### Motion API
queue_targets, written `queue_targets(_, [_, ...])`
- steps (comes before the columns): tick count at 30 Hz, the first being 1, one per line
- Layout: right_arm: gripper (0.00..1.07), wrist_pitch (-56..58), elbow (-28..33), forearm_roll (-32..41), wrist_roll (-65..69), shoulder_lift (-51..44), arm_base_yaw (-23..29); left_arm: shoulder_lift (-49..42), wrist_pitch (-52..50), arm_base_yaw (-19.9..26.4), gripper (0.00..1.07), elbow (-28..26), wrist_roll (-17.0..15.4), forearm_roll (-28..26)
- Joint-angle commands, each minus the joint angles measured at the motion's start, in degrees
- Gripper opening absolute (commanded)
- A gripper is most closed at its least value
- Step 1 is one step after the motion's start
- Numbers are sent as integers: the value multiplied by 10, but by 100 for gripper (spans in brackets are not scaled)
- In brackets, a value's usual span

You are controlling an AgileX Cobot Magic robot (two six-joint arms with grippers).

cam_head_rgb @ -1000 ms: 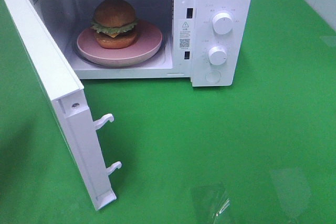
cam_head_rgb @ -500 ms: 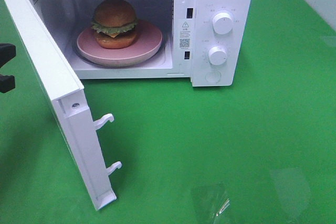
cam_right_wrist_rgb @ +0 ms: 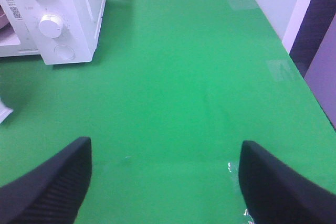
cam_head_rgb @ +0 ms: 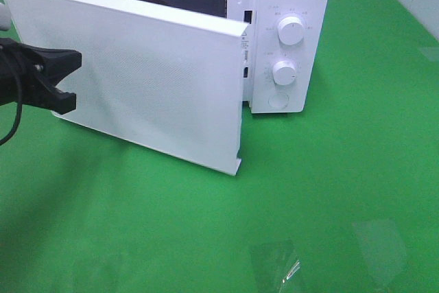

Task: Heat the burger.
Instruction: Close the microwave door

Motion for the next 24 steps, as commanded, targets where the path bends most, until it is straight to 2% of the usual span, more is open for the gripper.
queue_targets(1, [76, 1, 1, -2, -3, -14, -3, 7, 17, -18, 0, -17, -2, -11])
queue_targets(12, [76, 1, 1, -2, -3, -14, -3, 67, 49, -100, 0, -112, -2, -57])
queue_targets(24, [76, 1, 1, -1, -3, -14, -3, 118, 69, -147, 0, -172, 1, -108])
